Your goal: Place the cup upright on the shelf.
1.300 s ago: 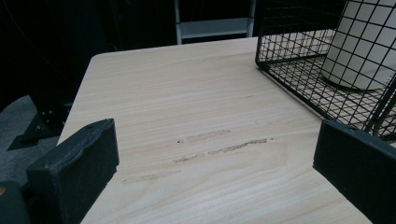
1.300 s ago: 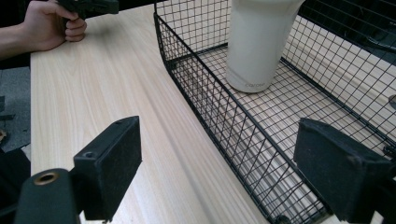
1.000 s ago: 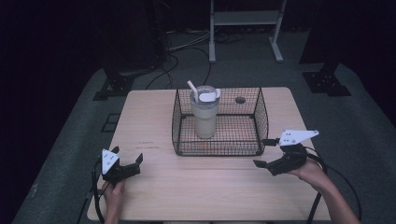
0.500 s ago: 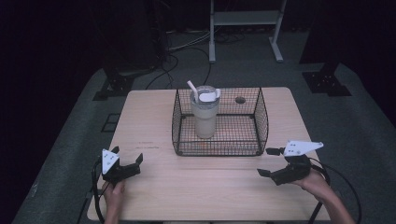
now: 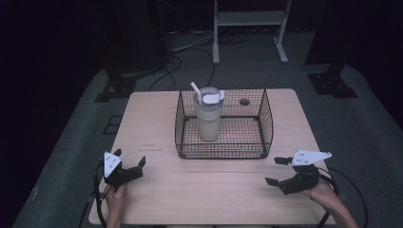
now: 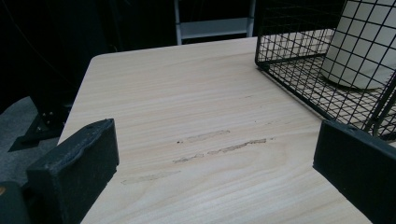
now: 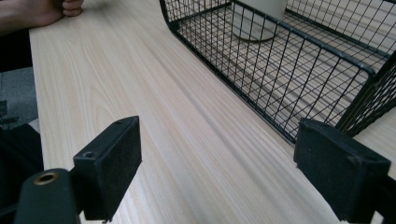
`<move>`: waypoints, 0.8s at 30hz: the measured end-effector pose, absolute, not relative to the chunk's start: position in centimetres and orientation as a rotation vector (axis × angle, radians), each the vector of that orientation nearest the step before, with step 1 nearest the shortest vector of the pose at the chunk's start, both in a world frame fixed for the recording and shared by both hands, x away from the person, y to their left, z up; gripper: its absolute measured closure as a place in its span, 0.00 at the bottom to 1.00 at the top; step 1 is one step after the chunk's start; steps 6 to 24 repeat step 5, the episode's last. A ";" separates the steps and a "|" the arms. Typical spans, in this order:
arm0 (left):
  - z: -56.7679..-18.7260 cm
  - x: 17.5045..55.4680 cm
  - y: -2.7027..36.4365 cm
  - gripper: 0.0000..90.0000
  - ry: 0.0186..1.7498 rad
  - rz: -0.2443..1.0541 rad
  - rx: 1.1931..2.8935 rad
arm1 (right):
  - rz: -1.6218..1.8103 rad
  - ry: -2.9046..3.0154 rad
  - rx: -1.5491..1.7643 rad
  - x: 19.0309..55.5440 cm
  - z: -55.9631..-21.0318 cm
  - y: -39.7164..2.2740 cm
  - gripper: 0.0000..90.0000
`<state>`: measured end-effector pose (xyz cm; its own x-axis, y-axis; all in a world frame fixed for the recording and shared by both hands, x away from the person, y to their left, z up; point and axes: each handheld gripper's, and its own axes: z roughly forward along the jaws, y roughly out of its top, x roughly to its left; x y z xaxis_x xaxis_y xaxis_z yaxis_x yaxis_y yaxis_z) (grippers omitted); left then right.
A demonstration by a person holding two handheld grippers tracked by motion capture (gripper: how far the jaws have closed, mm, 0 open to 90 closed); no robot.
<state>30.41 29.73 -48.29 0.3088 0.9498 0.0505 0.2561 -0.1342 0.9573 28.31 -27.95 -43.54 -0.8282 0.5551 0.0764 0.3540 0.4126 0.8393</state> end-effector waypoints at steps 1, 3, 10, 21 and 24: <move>-48.3 30.4 29.7 0.00 1.123 0.901 1.609 | 1.381 2.457 0.809 28.3 -43.6 -27.9 0.16; -48.3 30.4 29.7 0.00 1.123 0.903 1.610 | 1.376 2.457 0.810 28.2 -43.7 -27.9 0.16; -48.3 30.4 29.7 0.00 1.122 0.903 1.609 | 1.387 2.448 0.817 28.1 -43.9 -28.0 0.16; -48.3 30.4 29.7 0.00 1.122 0.903 1.609 | 1.387 2.448 0.817 28.1 -43.9 -28.0 0.16; -48.3 30.4 29.7 0.00 1.122 0.903 1.609 | 1.387 2.448 0.817 28.1 -43.9 -28.0 0.16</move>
